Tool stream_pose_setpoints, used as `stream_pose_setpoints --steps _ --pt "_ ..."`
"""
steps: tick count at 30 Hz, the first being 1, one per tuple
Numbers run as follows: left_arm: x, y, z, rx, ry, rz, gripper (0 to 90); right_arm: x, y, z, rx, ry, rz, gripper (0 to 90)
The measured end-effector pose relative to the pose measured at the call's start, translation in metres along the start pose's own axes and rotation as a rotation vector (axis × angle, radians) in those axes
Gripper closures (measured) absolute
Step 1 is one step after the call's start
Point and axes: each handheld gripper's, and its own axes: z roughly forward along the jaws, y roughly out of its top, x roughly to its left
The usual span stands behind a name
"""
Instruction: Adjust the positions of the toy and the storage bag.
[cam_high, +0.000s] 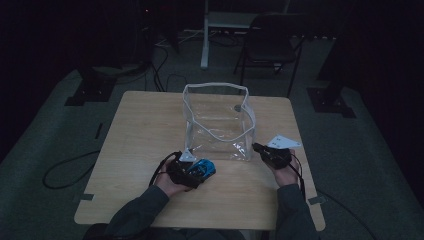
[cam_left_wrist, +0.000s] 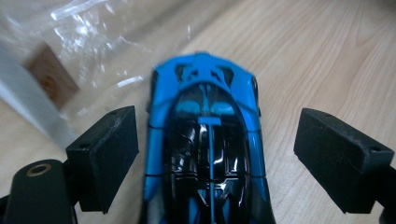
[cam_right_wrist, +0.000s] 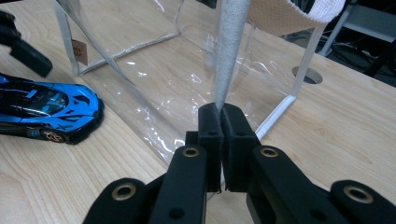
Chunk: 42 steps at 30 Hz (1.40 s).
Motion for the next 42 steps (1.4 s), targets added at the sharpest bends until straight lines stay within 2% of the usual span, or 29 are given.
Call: stream_pose_setpoints --steps 2,5,6,10,11,12,13,15,17,18,21,22,24,25,28,31,33,36,42 --pt "0.0 -0.001 0.005 0.02 0.017 0.007 14.3 0.0 0.0 0.0 0.0 0.001 0.001 87.7" --pt "0.0 -0.002 0.006 0.024 0.016 0.009 14.4 0.0 0.0 0.0 0.0 0.001 0.001 87.7" --pt "0.001 -0.004 0.009 0.042 0.011 0.014 14.7 0.0 0.0 0.0 -0.001 0.001 0.001 87.7" --pt "0.0 -0.005 0.013 0.057 0.019 0.026 16.2 0.0 0.0 0.0 -0.002 0.002 0.004 87.7" --pt "0.0 -0.006 0.013 0.063 0.036 0.034 18.1 0.0 -0.001 0.0 -0.004 0.002 0.003 87.7" --pt "0.001 -0.006 0.012 0.063 0.034 0.032 20.2 0.0 -0.001 0.0 -0.005 0.002 0.004 87.7" --pt "0.001 -0.007 0.011 0.06 0.041 0.038 26.1 0.0 -0.001 0.0 -0.006 0.002 0.004 87.6" --pt "0.0 -0.006 0.01 0.061 0.046 0.057 26.7 -0.001 -0.001 0.0 -0.006 0.002 0.004 87.7" --pt "0.0 -0.006 0.01 0.061 0.046 0.057 27.8 -0.001 -0.001 0.0 -0.005 0.002 0.005 87.7" --pt "-0.003 -0.006 0.009 0.069 0.061 0.079 27.9 -0.001 -0.001 0.0 -0.006 0.002 0.004 87.7" --pt "-0.003 -0.007 0.008 0.063 0.061 0.088 28.0 -0.001 -0.001 0.0 -0.007 0.002 0.003 87.7" --pt "-0.005 -0.009 0.007 0.056 0.059 0.111 28.0 -0.001 -0.001 0.0 -0.008 0.003 0.003 87.7" --pt "-0.006 -0.01 0.006 0.058 0.061 0.12 28.1 -0.001 -0.002 0.0 -0.01 0.004 0.004 87.7" --pt "-0.008 -0.011 0.004 0.059 0.057 0.138 28.1 -0.002 -0.002 0.001 -0.011 0.005 0.007 87.7" --pt "-0.009 -0.012 0.003 0.059 0.049 0.147 28.2 -0.002 -0.002 0.001 -0.012 0.006 0.009 87.7" --pt "-0.013 -0.014 0.001 0.056 0.027 0.176 28.3 -0.002 -0.002 0.001 -0.013 0.006 0.009 87.7" --pt "-0.014 -0.015 0.001 0.054 0.015 0.177 28.3 -0.002 -0.002 0.001 -0.014 0.006 0.009 87.7" --pt "-0.021 -0.016 0.001 0.054 -0.006 0.207 28.3 -0.002 -0.002 0.001 -0.014 0.007 0.011 87.7" --pt "-0.025 -0.016 0.0 0.049 -0.033 0.226 28.2 -0.002 -0.003 0.001 -0.018 0.009 0.015 87.7"
